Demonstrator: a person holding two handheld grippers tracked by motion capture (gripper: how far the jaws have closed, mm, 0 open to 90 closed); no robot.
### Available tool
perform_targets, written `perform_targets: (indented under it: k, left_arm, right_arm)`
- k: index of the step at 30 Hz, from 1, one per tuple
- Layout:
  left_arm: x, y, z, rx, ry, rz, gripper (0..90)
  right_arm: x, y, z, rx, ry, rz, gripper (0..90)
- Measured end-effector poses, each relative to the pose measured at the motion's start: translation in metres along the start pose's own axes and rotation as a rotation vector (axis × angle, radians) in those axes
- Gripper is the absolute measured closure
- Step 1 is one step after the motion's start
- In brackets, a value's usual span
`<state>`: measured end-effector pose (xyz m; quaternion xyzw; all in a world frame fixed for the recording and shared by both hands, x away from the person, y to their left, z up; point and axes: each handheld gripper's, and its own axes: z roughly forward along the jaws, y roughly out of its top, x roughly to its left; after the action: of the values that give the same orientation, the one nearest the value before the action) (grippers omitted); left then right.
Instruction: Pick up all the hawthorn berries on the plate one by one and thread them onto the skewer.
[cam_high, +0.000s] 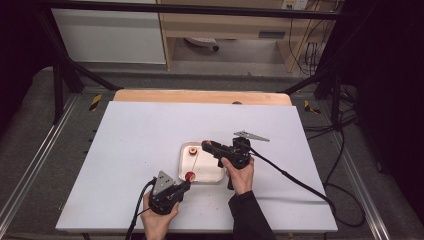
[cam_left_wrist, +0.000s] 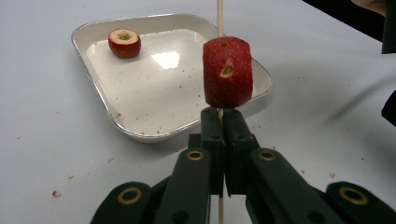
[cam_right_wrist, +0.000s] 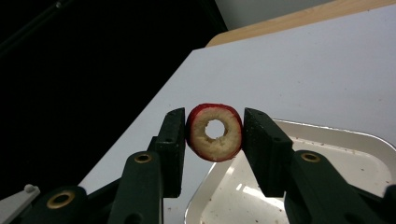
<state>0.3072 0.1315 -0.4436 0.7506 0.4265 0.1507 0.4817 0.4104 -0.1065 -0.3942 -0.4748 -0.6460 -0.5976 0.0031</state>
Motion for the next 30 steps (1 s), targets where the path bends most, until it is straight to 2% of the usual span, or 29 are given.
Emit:
perform_targets:
  k: [13, 18, 27, 30]
  left_arm:
    - [-0.007, 0.003, 0.004, -0.013, -0.016, -0.046, 88.4]
    - [-0.009, 0.006, 0.005, -0.026, -0.02, -0.047, 88.4]
    - [-0.015, 0.014, 0.006, -0.048, -0.023, -0.036, 88.4]
    - [-0.015, 0.016, 0.007, -0.052, -0.034, -0.047, 88.4]
  right_arm:
    - [0.007, -0.001, -0.003, -0.147, 0.036, -0.019, 60.8]
    - [0.009, -0.002, -0.005, -0.191, 0.048, -0.02, 60.8]
    - [0.011, -0.001, -0.007, -0.222, 0.061, -0.023, 60.9]
    - [0.012, -0.001, -0.008, -0.226, 0.064, -0.023, 60.8]
